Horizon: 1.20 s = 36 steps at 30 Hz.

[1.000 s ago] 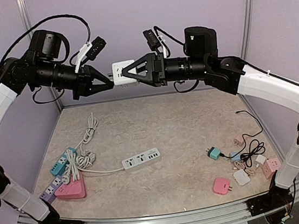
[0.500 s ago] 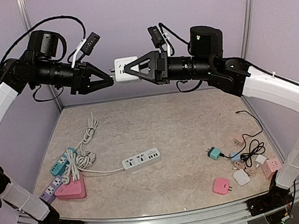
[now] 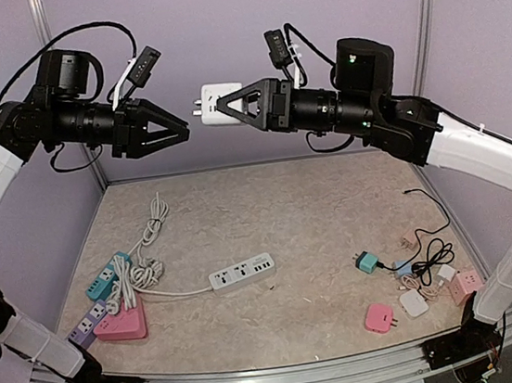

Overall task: Insert the plug
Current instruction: Pick up the plug from the center of the board.

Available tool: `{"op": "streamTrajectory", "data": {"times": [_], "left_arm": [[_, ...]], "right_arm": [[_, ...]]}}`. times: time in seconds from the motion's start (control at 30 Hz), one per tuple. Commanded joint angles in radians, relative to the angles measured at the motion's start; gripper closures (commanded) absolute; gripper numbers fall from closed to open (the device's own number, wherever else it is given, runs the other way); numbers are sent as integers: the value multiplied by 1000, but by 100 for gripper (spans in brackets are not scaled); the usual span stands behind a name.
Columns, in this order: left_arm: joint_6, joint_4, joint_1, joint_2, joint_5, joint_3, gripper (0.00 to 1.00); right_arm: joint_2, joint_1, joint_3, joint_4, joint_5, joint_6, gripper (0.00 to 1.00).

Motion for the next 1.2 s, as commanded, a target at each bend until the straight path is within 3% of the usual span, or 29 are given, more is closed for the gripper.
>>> {"op": "streamTrajectory", "data": {"times": [0.0, 0.1, 0.27, 0.5, 0.8, 1.0, 1.17], "left_arm": [[161, -86, 27, -40, -159, -32, 52], [247, -113, 70, -75, -326, -98, 45], [427, -94, 107, -124, -589, -329, 31], [535, 6, 143, -146, -699, -665, 19], [731, 261, 80, -109, -660, -1049, 21], [772, 341, 56, 31, -650, -1035, 24], [831, 242, 39, 205, -660, -942, 43]], "right_arm": [[-15, 5, 99, -274, 287, -9, 100], [38, 5, 200, -540, 462, 10, 100], [240, 6, 427, -935, 530, 28, 100], [599, 5, 779, -1313, 536, -9, 100], [751, 4, 797, -1354, 506, -13, 100], [741, 4, 736, -1348, 531, -19, 100], [721, 1, 701, -1350, 544, -24, 100]]}}
